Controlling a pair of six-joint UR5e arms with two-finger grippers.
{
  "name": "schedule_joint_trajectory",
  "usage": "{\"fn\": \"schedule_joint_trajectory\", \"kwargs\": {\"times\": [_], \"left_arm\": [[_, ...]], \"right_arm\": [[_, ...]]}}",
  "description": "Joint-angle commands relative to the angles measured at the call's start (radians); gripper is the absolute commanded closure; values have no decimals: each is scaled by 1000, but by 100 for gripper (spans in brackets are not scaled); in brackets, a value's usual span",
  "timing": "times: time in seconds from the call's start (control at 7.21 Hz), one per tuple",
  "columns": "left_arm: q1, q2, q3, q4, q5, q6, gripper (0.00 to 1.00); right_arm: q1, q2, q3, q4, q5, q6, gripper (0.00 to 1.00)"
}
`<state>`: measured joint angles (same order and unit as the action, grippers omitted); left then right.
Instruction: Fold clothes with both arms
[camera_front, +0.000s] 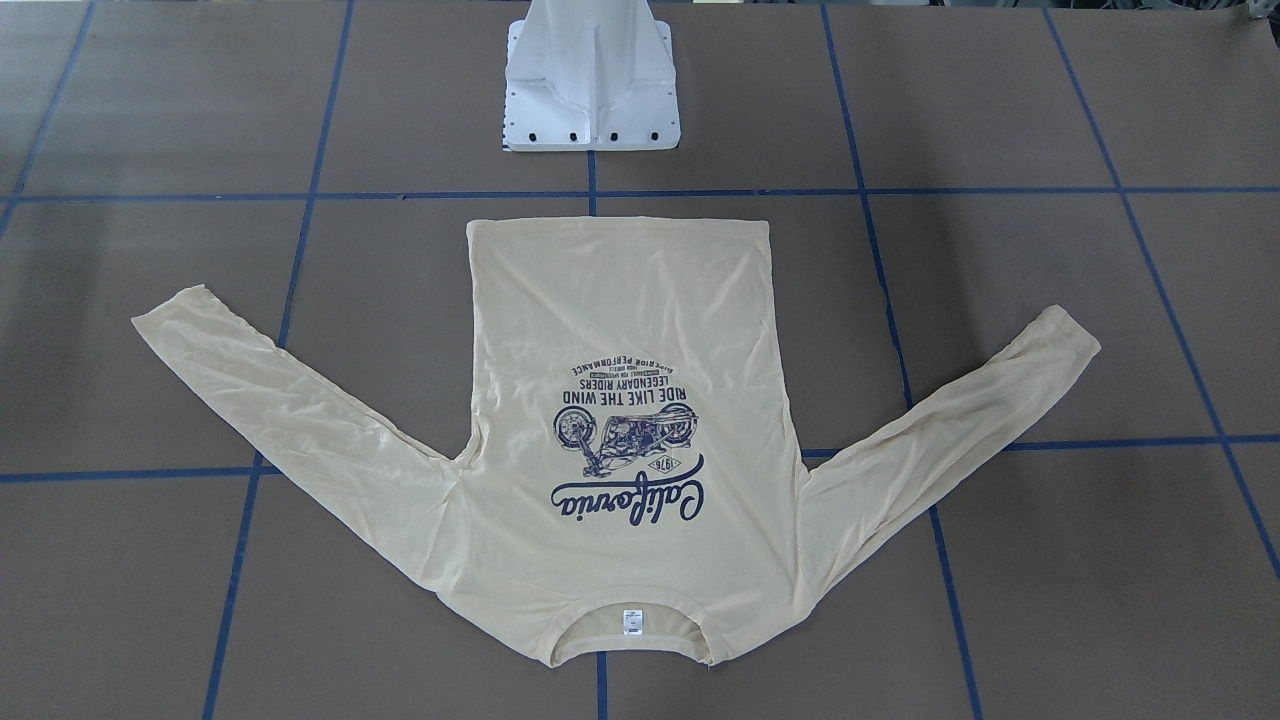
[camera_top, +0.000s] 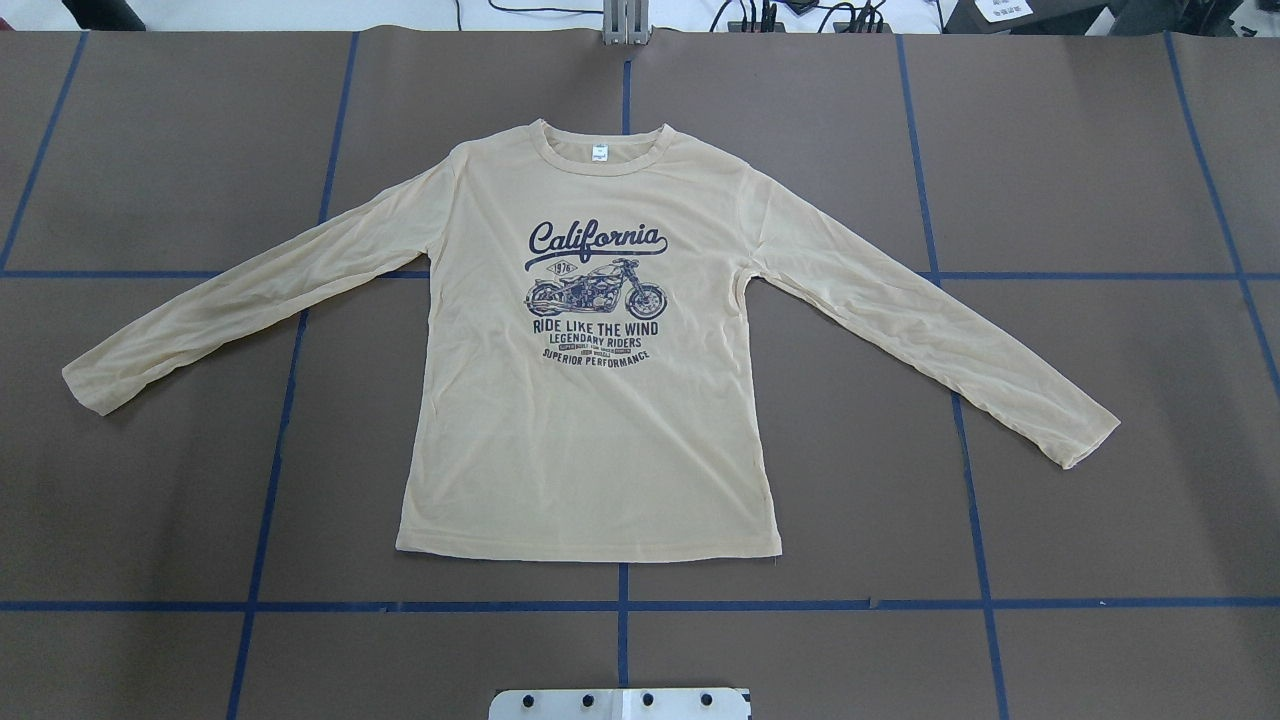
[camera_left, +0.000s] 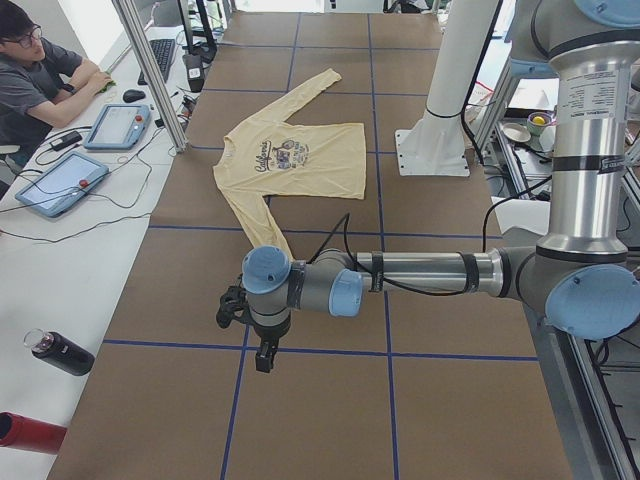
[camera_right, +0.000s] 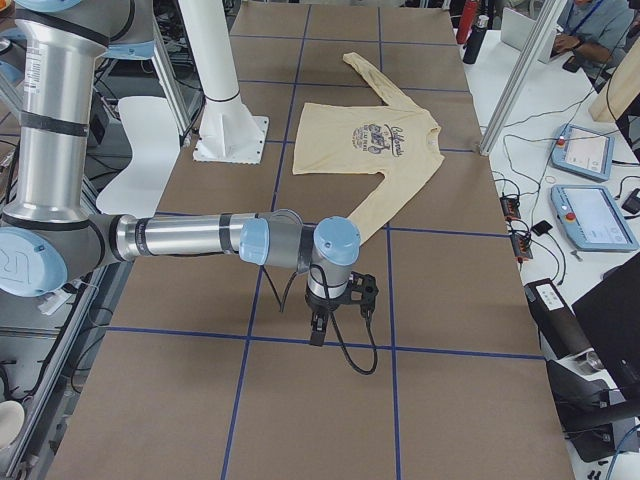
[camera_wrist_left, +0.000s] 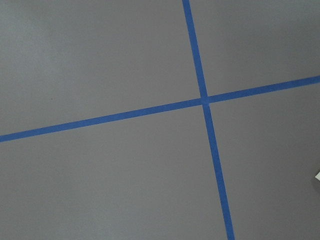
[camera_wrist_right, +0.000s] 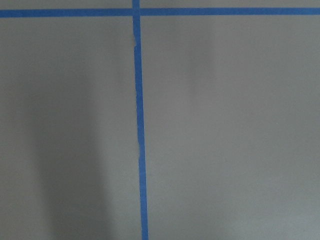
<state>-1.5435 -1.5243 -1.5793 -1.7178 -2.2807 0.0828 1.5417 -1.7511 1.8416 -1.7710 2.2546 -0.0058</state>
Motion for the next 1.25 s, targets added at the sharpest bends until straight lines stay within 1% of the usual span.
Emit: {"fn": "schedule_joint_trajectory", "kwargs": {"times": [0.0, 0.28, 0.55, 0.69, 0.83, 0.97, 1.11], "left_arm": [[0, 4, -5, 0, 0, 2, 0], [2, -2, -18, 0, -2, 2, 0], [5, -39, -37, -11, -3, 2, 0], [5, -40, -47, -16, -44, 2, 0], [6, -42, -45, -20, -153, -6, 0], [10, -62, -44, -23, -164, -9, 0], [13, -80, -50, -23, -172, -9, 0]], "right_arm": [[0, 7, 2, 1, -3, 1, 0], [0, 28, 7, 2, 3, 1, 0], [-2, 50, 25, 12, 20, 3, 0], [-8, 55, 42, 12, 29, 6, 0], [-31, 89, 39, 13, 136, 4, 0], [-73, 175, 36, 12, 154, 0, 0], [-110, 217, 15, 12, 148, 9, 0]]}}
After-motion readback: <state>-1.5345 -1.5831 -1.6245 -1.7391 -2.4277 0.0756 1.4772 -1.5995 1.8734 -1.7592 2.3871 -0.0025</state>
